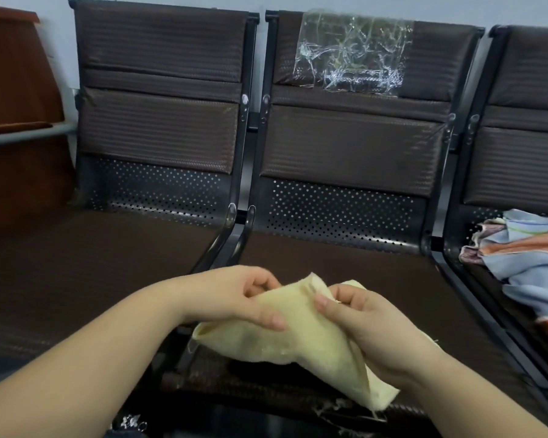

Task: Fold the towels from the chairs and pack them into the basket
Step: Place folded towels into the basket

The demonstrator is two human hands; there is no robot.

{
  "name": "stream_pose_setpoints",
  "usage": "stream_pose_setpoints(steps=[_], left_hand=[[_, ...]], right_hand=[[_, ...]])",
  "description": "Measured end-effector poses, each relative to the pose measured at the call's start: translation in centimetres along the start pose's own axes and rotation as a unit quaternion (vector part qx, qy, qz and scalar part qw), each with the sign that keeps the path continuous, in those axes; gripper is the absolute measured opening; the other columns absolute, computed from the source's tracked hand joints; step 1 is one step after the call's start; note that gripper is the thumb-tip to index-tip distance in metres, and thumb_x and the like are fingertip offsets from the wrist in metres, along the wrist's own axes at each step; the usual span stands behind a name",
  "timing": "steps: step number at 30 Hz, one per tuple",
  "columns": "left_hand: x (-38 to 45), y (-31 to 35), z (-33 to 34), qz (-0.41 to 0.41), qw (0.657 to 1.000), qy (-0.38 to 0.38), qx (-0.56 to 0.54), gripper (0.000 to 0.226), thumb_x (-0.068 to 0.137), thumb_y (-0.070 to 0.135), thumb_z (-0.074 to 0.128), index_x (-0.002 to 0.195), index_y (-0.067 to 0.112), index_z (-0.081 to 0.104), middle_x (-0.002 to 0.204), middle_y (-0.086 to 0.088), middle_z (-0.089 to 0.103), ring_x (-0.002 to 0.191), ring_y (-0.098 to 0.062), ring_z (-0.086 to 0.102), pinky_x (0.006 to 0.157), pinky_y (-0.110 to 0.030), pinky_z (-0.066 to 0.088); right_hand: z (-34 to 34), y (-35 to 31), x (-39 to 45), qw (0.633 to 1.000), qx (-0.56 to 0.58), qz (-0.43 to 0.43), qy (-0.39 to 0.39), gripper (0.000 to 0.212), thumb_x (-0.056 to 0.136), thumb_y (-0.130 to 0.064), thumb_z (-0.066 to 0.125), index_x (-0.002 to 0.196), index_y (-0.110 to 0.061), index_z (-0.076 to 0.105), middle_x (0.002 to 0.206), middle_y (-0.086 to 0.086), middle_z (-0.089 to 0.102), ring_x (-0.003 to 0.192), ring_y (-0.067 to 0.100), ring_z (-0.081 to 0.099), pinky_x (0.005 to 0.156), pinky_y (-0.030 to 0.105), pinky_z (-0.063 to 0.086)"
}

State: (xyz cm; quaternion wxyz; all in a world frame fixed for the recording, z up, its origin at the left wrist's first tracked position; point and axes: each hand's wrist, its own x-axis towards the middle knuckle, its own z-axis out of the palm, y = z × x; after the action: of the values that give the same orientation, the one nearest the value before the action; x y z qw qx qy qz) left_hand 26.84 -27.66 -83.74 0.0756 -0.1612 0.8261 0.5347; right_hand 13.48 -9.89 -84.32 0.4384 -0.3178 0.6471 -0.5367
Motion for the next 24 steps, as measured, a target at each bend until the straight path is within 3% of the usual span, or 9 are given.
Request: stream_pose_setpoints(steps=[2, 4, 8, 11, 13, 16, 18, 21, 24], left_hand=[[0.5, -0.7, -0.9, -0.049, 0.992, 0.000, 0.117, 0.041, 0.063, 0.043, 0.084, 0.095, 0.030, 0.063, 0.087, 0.016, 0.070, 0.086, -0.002, 0.065, 0.075, -0.019, 0.050], [1.5, -1.7, -1.9, -0.077, 0.987, 0.005, 0.141, 0.026, 0.069, 0.033, 0.083, 0.086, 0.028, 0.065, 0.077, 0.019, 0.067, 0.077, -0.001, 0.061, 0.069, -0.017, 0.044], [4.1, -2.2, -1.9, -0.041, 0.996, 0.079, -0.020, 0.054, 0.048, 0.061, 0.082, 0.087, 0.025, 0.075, 0.092, 0.008, 0.074, 0.087, -0.008, 0.066, 0.083, -0.025, 0.046], [7.5, -0.8, -0.2, 0.009, 0.976, 0.184, -0.115, 0.025, 0.070, 0.045, 0.073, 0.083, 0.024, 0.075, 0.093, 0.007, 0.074, 0.096, -0.015, 0.066, 0.100, -0.040, 0.044], [9.8, 0.3, 1.4, 0.017, 0.960, 0.239, -0.146, 0.014, 0.084, 0.035, 0.065, 0.091, 0.026, 0.073, 0.094, 0.008, 0.073, 0.097, -0.014, 0.064, 0.099, -0.043, 0.045], [12.8, 1.9, 3.9, 0.005, 0.953, 0.245, -0.176, 0.019, 0.092, 0.034, 0.058, 0.103, 0.024, 0.069, 0.100, 0.007, 0.071, 0.099, -0.014, 0.063, 0.086, -0.032, 0.048], [14.5, 1.8, 5.3, -0.037, 0.971, 0.216, -0.091, 0.024, 0.094, 0.039, 0.054, 0.112, 0.028, 0.065, 0.112, 0.012, 0.065, 0.105, -0.010, 0.058, 0.082, -0.026, 0.045], [16.3, 0.3, 6.5, -0.135, 0.975, 0.143, 0.103, 0.044, 0.094, 0.046, 0.050, 0.133, 0.024, 0.052, 0.134, 0.007, 0.053, 0.121, -0.015, 0.050, 0.096, -0.030, 0.039], [16.9, -0.7, 6.4, -0.187, 0.960, 0.147, 0.145, 0.046, 0.093, 0.047, 0.051, 0.132, 0.021, 0.051, 0.129, 0.002, 0.055, 0.115, -0.017, 0.052, 0.092, -0.030, 0.041]], right_hand=[[-1.4, -0.4, 0.0, 0.998, 0.055, 0.020, 0.016, 0.032, 0.068, -0.038, 0.067, 0.077, -0.008, 0.063, 0.073, 0.007, 0.064, 0.064, 0.014, 0.059, 0.062, 0.026, 0.046], [-2.9, -0.7, 0.0, 0.994, 0.099, 0.035, 0.034, 0.026, 0.073, -0.032, 0.063, 0.079, -0.006, 0.062, 0.072, 0.007, 0.065, 0.062, 0.013, 0.061, 0.057, 0.025, 0.050], [-6.7, -0.4, 0.4, 0.985, 0.135, 0.055, 0.094, 0.024, 0.079, -0.029, 0.059, 0.081, -0.004, 0.061, 0.072, 0.008, 0.068, 0.062, 0.016, 0.064, 0.057, 0.030, 0.053], [-9.9, 0.7, 1.2, 0.980, 0.115, 0.085, 0.141, 0.027, 0.082, -0.030, 0.060, 0.087, -0.003, 0.060, 0.079, 0.011, 0.070, 0.070, 0.021, 0.066, 0.067, 0.036, 0.053], [-11.8, 1.6, 1.6, 0.975, 0.116, 0.114, 0.152, 0.025, 0.085, -0.027, 0.061, 0.093, -0.003, 0.061, 0.083, 0.011, 0.072, 0.073, 0.020, 0.069, 0.065, 0.035, 0.055], [-14.1, 2.6, 1.7, 0.969, 0.077, 0.170, 0.161, 0.019, 0.092, -0.022, 0.059, 0.096, -0.004, 0.061, 0.089, 0.010, 0.073, 0.077, 0.019, 0.071, 0.060, 0.030, 0.056], [-15.3, 3.4, 1.6, 0.962, 0.023, 0.217, 0.167, 0.018, 0.092, -0.021, 0.060, 0.097, -0.004, 0.060, 0.094, 0.010, 0.072, 0.083, 0.021, 0.070, 0.062, 0.032, 0.057], [-16.1, 4.7, 1.6, 0.944, -0.059, 0.286, 0.156, 0.028, 0.093, -0.025, 0.060, 0.111, -0.003, 0.059, 0.103, 0.012, 0.069, 0.086, 0.022, 0.068, 0.061, 0.032, 0.057], [-15.9, 5.7, 2.1, 0.933, -0.087, 0.299, 0.180, 0.043, 0.089, -0.035, 0.064, 0.115, -0.002, 0.057, 0.107, 0.012, 0.067, 0.077, 0.019, 0.068, 0.052, 0.027, 0.054]])
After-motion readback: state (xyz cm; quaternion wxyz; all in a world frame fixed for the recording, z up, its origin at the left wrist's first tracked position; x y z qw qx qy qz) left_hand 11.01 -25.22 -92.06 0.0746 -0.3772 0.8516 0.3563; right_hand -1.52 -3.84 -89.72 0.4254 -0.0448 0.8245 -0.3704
